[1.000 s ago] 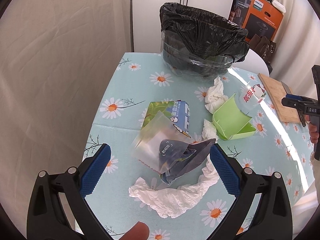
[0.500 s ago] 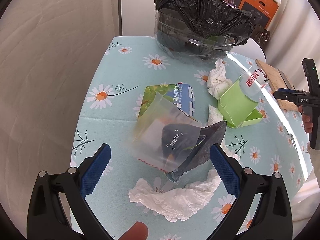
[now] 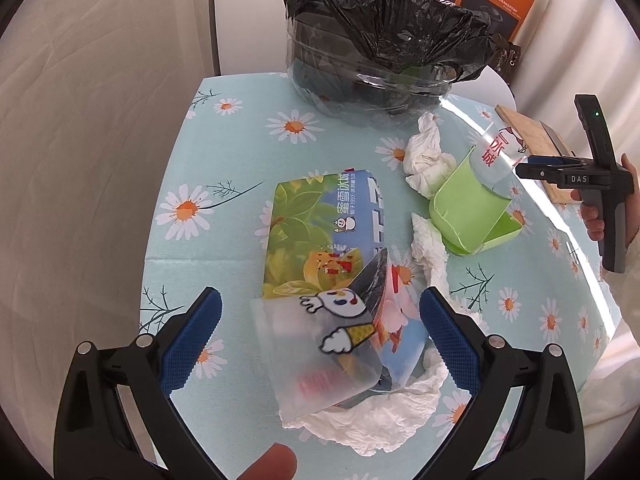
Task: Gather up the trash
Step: 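Grasp the clear plastic wrapper with the left tool while the right tool grasps the red-printed clear cup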
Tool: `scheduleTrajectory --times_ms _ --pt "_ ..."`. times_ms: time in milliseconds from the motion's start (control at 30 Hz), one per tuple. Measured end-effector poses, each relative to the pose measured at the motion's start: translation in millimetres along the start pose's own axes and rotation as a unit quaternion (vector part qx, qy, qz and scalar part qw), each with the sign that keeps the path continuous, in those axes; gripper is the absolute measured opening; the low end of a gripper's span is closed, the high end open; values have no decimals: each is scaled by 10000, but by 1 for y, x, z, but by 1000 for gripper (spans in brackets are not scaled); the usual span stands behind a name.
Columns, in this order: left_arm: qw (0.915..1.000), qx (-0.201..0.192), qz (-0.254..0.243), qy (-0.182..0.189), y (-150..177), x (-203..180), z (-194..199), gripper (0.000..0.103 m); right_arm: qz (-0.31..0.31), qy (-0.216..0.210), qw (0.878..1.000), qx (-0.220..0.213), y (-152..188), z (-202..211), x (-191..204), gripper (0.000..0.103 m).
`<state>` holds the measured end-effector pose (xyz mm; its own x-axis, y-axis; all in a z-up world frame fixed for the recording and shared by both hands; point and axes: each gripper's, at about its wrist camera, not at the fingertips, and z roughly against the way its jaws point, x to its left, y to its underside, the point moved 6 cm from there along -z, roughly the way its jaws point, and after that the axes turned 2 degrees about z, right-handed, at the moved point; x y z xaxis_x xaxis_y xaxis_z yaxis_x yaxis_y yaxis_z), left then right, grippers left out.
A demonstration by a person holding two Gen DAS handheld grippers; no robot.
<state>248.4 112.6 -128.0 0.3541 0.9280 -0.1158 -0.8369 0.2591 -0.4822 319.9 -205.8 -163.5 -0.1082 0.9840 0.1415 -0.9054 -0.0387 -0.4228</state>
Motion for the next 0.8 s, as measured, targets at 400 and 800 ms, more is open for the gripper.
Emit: scheduleTrajectory --times_ms 400,800 --pt "9996 176 230 -60 14 5 -7 92 -43 90 9999 -60 -15 -20 3 87" --pt "9944 -2 857 -619 25 30 8 97 -83 129 9998 -110 -17 -26 2 87"
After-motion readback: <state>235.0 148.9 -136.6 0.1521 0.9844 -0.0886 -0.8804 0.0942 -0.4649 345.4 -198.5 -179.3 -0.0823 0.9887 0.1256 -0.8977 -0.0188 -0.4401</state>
